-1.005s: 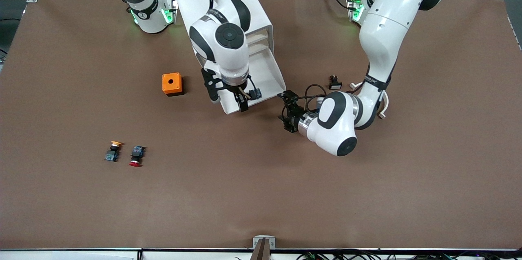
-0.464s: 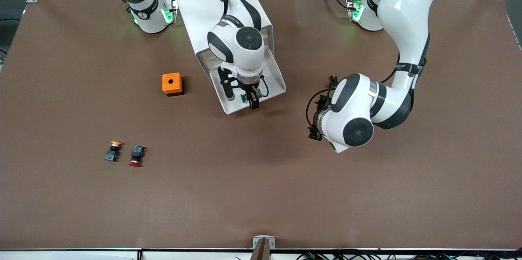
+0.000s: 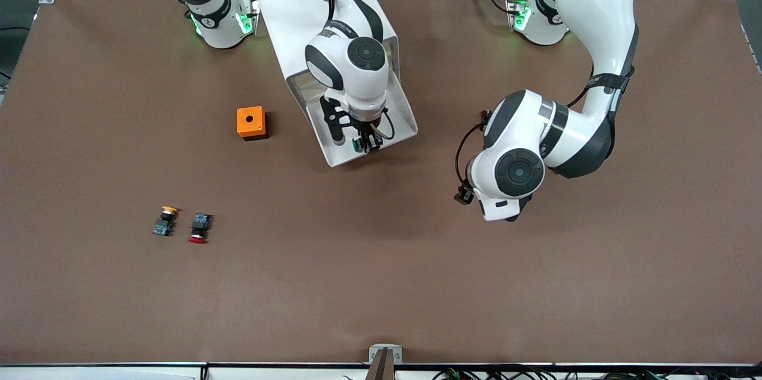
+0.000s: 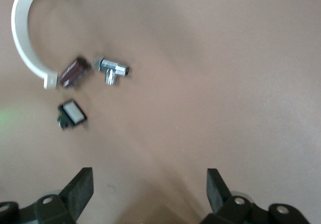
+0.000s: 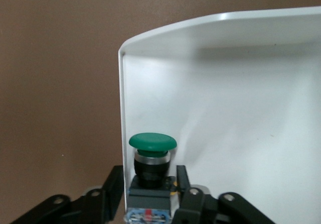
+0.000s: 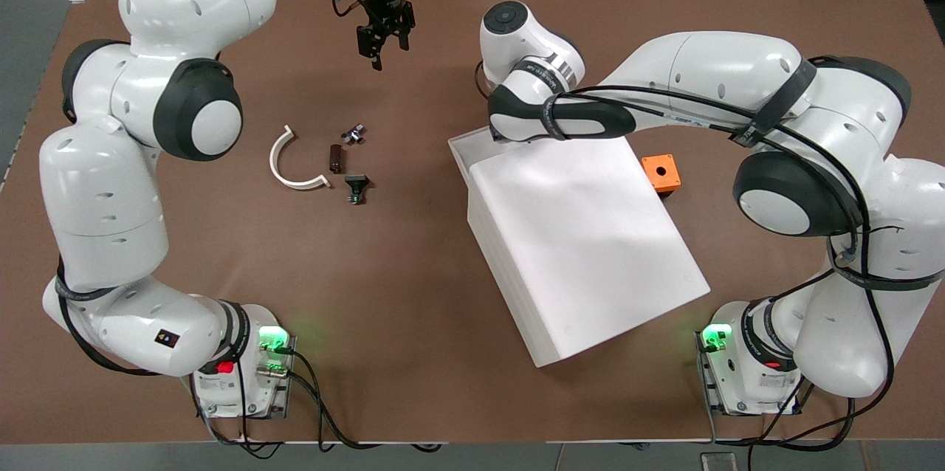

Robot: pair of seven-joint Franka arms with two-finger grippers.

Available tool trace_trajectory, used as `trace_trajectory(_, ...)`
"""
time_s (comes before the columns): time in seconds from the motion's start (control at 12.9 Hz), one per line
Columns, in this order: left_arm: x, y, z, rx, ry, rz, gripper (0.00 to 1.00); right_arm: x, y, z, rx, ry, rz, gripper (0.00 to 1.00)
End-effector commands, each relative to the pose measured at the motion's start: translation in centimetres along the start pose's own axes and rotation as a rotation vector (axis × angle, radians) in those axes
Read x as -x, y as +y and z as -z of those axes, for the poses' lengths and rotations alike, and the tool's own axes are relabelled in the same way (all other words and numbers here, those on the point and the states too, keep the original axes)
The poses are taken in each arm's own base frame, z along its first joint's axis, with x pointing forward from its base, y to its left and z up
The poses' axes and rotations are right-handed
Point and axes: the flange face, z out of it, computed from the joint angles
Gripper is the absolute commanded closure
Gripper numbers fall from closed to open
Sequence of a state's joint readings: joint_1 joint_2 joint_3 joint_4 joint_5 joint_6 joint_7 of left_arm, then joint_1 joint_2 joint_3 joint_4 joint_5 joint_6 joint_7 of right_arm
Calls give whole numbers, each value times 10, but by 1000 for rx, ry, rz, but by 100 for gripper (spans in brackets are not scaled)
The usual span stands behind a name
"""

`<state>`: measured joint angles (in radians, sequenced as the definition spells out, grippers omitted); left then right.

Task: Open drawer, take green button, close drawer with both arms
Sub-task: 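Lift the green button out while the left gripper pushes the drawer shut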

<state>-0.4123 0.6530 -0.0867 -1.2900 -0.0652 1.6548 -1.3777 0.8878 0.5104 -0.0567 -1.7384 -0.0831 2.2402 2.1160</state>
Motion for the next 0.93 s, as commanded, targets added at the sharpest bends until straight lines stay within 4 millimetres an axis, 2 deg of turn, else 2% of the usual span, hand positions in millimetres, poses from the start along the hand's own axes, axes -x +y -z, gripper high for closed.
trace_trajectory(0.0, -5, 2, 1, 28, 46, -187, 1, 4, -2, 6, -28, 16, -1, 80)
trace_trajectory(0.15, -5, 13, -2, 82, 67, -277, 1, 2, -7, 16, -41, 19, 30, 93)
trace_trajectory(0.31, -5, 28, -15, 147, 88, -383, 1, -8, -15, 35, -58, 12, 77, 97)
trace_trajectory(0.54, 35, 55, -42, 213, 121, -515, 1, -50, -34, 63, -15, 30, 164, 97)
trace_trajectory(0.62, 55, 60, -49, 214, 126, -544, 1, -68, -40, 71, -16, 29, 202, 97)
trace_trajectory(0.85, 103, 66, -75, 182, 117, -608, 0, -126, -58, 78, -3, 31, 347, 97)
